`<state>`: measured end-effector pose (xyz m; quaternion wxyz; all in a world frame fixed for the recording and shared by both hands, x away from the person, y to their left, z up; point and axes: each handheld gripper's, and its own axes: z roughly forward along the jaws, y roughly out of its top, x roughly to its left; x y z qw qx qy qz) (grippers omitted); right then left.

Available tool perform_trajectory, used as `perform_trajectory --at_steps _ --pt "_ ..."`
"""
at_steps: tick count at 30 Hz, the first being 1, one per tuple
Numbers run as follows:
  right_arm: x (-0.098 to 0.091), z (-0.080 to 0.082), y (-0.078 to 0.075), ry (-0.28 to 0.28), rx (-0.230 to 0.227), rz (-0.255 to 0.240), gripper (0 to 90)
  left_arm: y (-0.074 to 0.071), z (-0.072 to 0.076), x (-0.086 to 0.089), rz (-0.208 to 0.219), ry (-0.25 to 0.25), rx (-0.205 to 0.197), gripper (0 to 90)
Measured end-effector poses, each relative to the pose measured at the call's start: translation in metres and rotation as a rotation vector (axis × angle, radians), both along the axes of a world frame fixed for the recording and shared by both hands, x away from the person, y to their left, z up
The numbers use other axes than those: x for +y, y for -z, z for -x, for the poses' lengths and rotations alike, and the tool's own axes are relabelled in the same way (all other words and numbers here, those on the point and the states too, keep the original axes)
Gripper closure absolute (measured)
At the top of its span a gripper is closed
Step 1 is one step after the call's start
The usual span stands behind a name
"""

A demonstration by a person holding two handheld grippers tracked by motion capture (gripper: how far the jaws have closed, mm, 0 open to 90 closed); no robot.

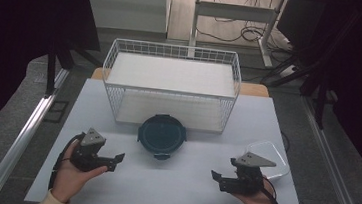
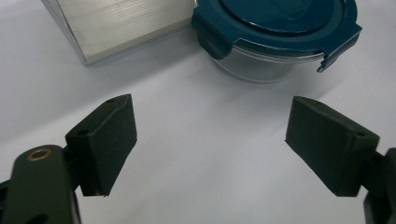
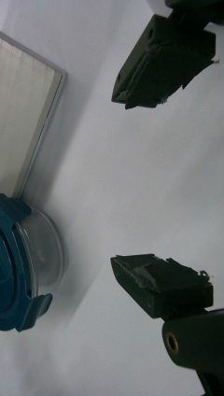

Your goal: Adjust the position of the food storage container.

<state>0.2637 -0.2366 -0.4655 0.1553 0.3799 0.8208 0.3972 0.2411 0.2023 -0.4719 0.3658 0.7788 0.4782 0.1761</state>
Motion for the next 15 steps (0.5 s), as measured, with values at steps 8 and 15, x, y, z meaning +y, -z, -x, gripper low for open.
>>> perform_trajectory --at_steps 8,15 --pt "0.0024 0.0006 0.0009 -0.006 -0.01 -0.002 17.9 -0.0005 0.0047 -0.0017 0.001 0.008 -0.003 16.2" --pt "0.0 0.0088 0.0012 -0.016 -0.024 -0.01 18.1 -0.0059 0.0065 -0.0002 0.022 0.009 -0.023 17.0"
